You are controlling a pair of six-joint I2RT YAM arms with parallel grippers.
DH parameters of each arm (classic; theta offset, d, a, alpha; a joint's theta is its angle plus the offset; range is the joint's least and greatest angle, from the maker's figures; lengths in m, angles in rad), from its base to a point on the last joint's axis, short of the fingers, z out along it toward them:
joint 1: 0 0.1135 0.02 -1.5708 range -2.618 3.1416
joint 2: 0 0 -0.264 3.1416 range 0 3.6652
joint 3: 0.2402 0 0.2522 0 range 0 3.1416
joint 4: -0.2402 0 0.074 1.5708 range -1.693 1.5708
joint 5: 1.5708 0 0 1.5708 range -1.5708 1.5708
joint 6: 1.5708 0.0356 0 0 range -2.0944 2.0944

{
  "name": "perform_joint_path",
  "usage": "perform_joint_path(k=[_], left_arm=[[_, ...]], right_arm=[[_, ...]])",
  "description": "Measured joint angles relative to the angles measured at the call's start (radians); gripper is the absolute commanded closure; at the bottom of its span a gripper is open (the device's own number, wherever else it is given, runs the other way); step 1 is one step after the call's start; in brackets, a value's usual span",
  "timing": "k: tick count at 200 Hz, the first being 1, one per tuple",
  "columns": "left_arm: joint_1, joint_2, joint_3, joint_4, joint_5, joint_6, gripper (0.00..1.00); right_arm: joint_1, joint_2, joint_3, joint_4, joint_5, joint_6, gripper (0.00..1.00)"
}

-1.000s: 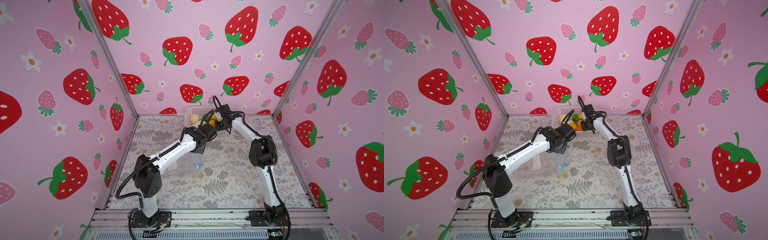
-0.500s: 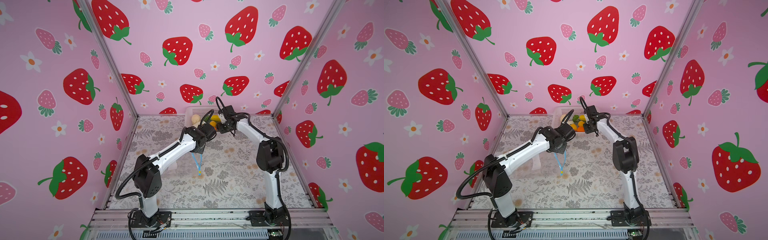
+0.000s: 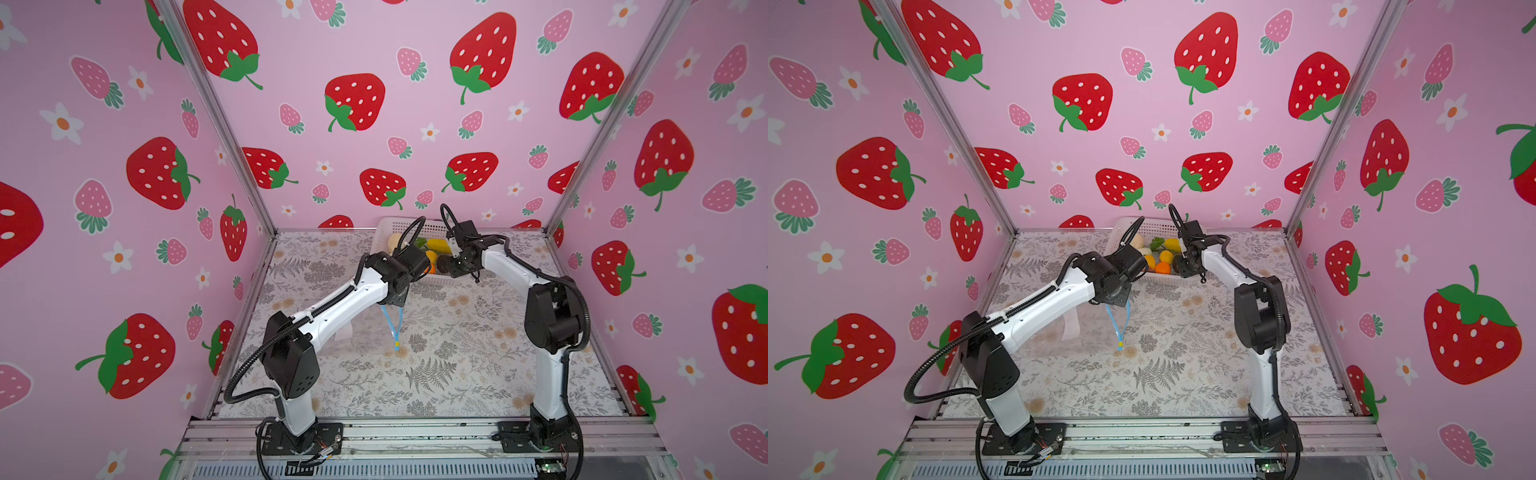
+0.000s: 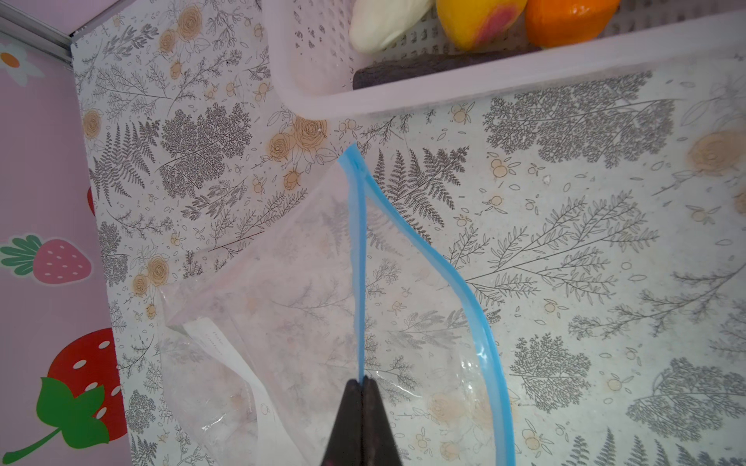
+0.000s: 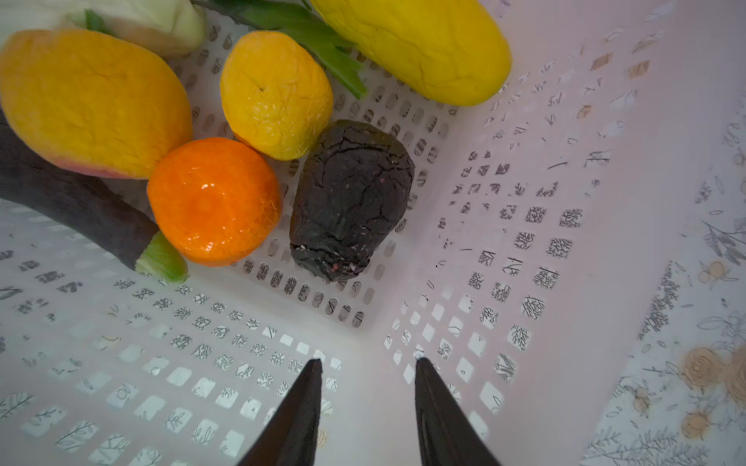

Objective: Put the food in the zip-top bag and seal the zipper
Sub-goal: 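Lower the right gripper around the dark brown fruit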

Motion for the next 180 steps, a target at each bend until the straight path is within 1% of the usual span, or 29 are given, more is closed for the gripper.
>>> perform_joint_path(k=[41, 109, 138, 149, 180], left_arm=[[0.000, -0.002, 0.000, -0.009, -0.001, 0.000, 1.00], [0.000, -0.002, 0.000, -0.012, 0.002, 0.000, 1.00], [0.000, -0.002, 0.000, -0.012, 0.010, 0.000, 1.00], [0.000, -0.002, 0.000, -0.012, 0.016, 0.000, 1.00], [-0.004, -0.002, 0.000, -0.012, 0.030, -0.002, 1.00]], right_arm=[[-0.006, -0.086, -0.104, 0.014, 0.014, -0.009, 0.58], [-0.059, -0.153, -0.214, 0.048, 0.022, -0.014, 0.57], [-0.072, -0.158, -0.224, 0.052, 0.016, -0.013, 0.55], [-0.073, -0.158, -0.223, 0.056, 0.009, -0.008, 0.52], [-0.073, -0.151, -0.187, 0.064, -0.010, 0.014, 0.50]])
